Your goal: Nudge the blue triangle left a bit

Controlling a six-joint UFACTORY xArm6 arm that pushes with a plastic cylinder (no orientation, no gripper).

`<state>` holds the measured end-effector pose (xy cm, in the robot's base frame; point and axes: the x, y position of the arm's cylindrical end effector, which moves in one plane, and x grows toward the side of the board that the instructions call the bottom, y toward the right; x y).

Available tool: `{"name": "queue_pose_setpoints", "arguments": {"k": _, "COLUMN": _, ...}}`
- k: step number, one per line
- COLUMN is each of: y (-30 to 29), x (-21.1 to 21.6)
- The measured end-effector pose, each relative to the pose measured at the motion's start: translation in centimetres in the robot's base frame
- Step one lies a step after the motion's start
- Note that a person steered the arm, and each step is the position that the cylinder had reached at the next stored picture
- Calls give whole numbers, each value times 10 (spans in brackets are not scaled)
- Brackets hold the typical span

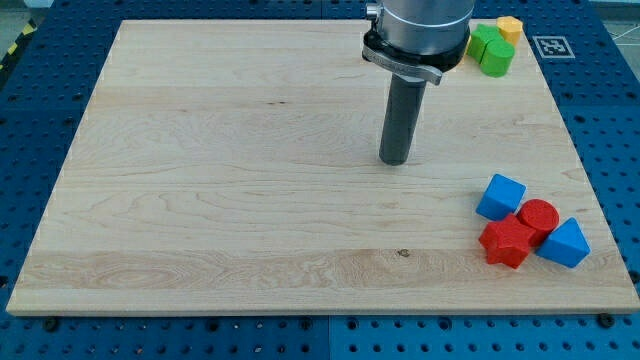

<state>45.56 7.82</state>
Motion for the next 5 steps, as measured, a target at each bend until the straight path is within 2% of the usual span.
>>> {"name": "queue_pose_setpoints", "arguments": {"k": 1, "y": -34, "x": 109}}
{"name": "queue_pose_setpoints", "arguments": {"k": 2, "y": -47, "x": 162}}
{"name": "queue_pose_setpoints", "arguments": {"k": 4, "y": -35, "x": 160}}
{"name": "queue_pose_setpoints", "arguments": {"k": 5, "y": 28, "x": 162}}
